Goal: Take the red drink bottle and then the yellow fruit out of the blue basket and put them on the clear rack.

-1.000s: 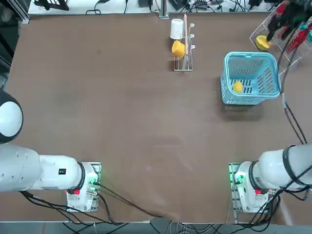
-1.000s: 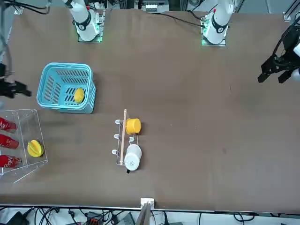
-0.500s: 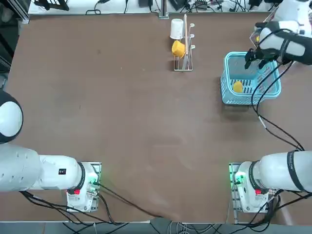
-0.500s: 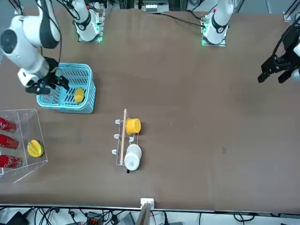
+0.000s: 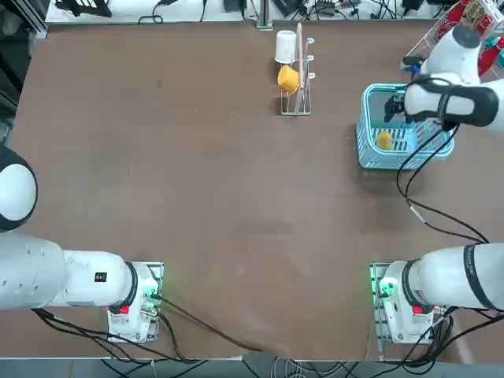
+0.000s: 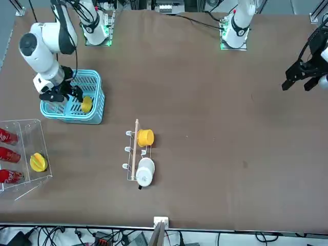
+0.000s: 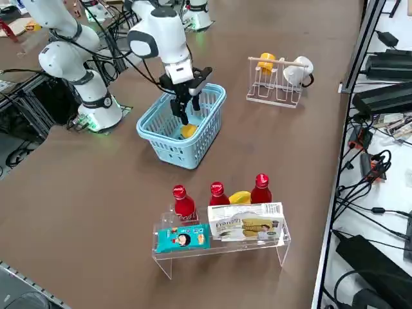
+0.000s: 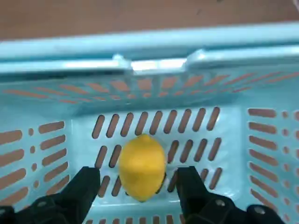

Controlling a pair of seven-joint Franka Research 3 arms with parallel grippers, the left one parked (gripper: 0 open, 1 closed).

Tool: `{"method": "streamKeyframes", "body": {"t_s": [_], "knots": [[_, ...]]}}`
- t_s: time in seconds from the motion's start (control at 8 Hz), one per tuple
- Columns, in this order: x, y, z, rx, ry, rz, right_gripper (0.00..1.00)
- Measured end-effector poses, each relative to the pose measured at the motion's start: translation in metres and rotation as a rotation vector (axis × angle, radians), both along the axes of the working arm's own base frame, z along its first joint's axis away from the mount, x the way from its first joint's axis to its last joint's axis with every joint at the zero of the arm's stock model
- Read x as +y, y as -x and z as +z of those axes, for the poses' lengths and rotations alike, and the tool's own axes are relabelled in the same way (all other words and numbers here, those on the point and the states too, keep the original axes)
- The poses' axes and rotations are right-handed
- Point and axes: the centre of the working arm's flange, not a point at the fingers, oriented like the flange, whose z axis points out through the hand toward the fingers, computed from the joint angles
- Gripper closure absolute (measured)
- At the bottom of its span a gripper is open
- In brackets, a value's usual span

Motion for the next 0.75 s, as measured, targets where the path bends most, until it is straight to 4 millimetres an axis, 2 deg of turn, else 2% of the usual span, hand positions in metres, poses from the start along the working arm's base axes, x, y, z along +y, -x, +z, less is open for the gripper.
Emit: {"method": "streamKeyframes", "body": {"t_s": [0.12, 0.75], "knots": [[0.01, 0.006, -0.029, -0.004, -0.007, -0.031, 0.0], [0.007, 0.012, -0.049, -0.002, -0.008, -0.041, 0.0]]}}
